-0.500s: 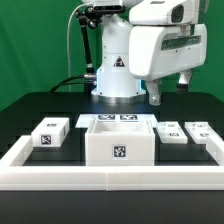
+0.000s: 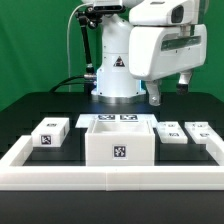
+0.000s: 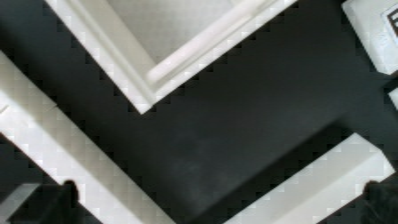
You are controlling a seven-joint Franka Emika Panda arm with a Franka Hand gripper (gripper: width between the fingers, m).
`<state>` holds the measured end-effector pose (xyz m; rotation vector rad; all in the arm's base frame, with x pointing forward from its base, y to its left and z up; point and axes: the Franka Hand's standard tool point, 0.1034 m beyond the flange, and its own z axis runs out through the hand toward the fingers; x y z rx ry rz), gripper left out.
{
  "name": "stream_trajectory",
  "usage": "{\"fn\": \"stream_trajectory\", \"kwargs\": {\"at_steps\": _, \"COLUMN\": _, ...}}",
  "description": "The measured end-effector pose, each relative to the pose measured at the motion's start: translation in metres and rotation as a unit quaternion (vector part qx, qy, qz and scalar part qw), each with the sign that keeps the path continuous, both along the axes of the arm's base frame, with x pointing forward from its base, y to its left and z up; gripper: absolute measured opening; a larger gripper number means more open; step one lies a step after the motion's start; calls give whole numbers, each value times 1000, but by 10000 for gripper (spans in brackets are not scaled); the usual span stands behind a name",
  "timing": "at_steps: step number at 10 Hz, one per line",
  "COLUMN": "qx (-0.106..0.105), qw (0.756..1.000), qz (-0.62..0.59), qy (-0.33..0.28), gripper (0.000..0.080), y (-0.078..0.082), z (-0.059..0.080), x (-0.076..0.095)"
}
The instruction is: Assemble cabinet
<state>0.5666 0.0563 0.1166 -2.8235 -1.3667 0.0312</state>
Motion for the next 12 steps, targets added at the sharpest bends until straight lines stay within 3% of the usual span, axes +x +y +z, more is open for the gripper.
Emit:
{"fn": "stream_trajectory", "kwargs": {"at_steps": 2, "qx": 1, "qw": 1000, "qz": 11, "qy": -2, "gripper": 797, "y": 0, "z": -1, "x": -1}}
{"fn": "stream_trajectory", "kwargs": {"at_steps": 7, "qx": -2, "qw": 982, "qz": 188, "qy": 18, "gripper": 797, "y": -6, "z": -22, "x": -33}}
{"fn": "stream_trajectory", "kwargs": {"at_steps": 11, "qx": -2, "qw": 983, "qz": 185, "qy": 18, "gripper": 797, "y": -6, "z": -23, "x": -32}}
{"fn": "stream_trajectory", "kwargs": {"at_steps": 12, "qx": -2, "qw": 971, "qz": 240, "qy": 3, "gripper": 797, "y": -10, "z": -24, "x": -31}}
